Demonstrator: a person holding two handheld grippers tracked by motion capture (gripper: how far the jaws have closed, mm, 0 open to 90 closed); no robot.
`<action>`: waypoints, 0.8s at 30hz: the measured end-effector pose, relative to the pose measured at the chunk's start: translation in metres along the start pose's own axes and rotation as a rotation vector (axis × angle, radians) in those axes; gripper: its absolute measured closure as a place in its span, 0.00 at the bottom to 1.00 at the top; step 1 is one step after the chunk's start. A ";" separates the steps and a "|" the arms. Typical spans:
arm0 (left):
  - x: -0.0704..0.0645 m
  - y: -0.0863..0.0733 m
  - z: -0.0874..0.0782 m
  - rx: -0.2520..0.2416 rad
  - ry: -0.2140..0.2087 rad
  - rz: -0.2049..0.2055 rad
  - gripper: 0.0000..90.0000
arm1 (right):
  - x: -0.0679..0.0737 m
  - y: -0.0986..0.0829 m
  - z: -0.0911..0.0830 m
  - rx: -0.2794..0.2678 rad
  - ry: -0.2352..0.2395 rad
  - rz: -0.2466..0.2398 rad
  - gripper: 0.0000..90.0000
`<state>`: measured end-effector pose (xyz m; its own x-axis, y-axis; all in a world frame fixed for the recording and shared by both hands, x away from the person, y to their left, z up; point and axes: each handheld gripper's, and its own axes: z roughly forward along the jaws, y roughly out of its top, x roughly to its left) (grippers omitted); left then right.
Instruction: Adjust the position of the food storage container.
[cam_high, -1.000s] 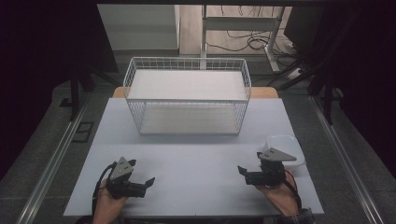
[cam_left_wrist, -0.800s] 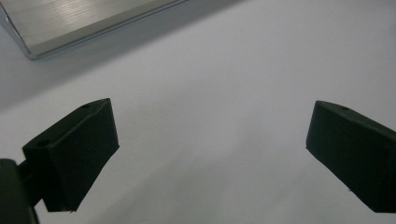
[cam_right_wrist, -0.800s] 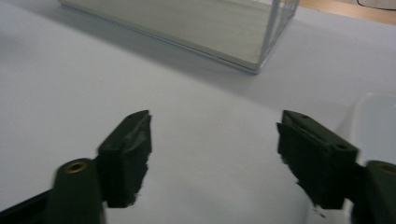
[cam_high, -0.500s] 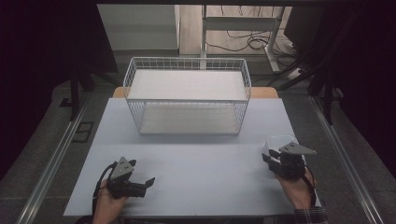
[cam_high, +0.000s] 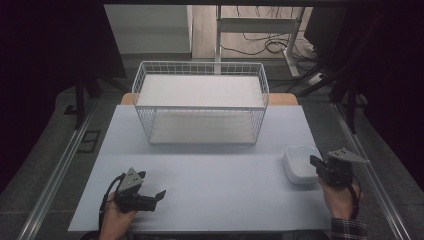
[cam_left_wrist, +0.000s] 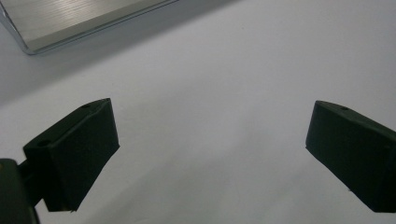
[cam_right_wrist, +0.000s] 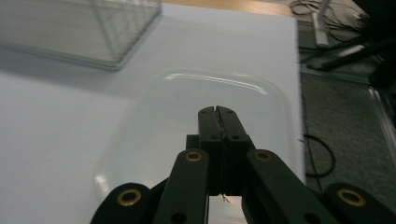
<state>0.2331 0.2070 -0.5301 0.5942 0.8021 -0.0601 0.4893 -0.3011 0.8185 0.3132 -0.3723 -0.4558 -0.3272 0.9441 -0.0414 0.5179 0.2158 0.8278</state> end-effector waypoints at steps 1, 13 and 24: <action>0.000 0.000 0.000 0.000 0.000 0.000 0.02 | 0.000 0.000 0.000 0.000 0.000 0.000 0.99; 0.001 0.000 0.000 0.001 -0.003 -0.007 0.02 | -0.037 -0.015 0.000 0.043 -0.111 0.054 0.99; 0.000 0.000 0.000 0.003 -0.007 -0.006 0.02 | -0.025 -0.019 0.005 0.085 -0.032 0.060 0.99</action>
<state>0.2335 0.2072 -0.5306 0.5954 0.8004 -0.0690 0.4949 -0.2978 0.8163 0.3158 -0.3988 -0.4735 -0.2690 0.9631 -0.0121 0.6016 0.1779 0.7787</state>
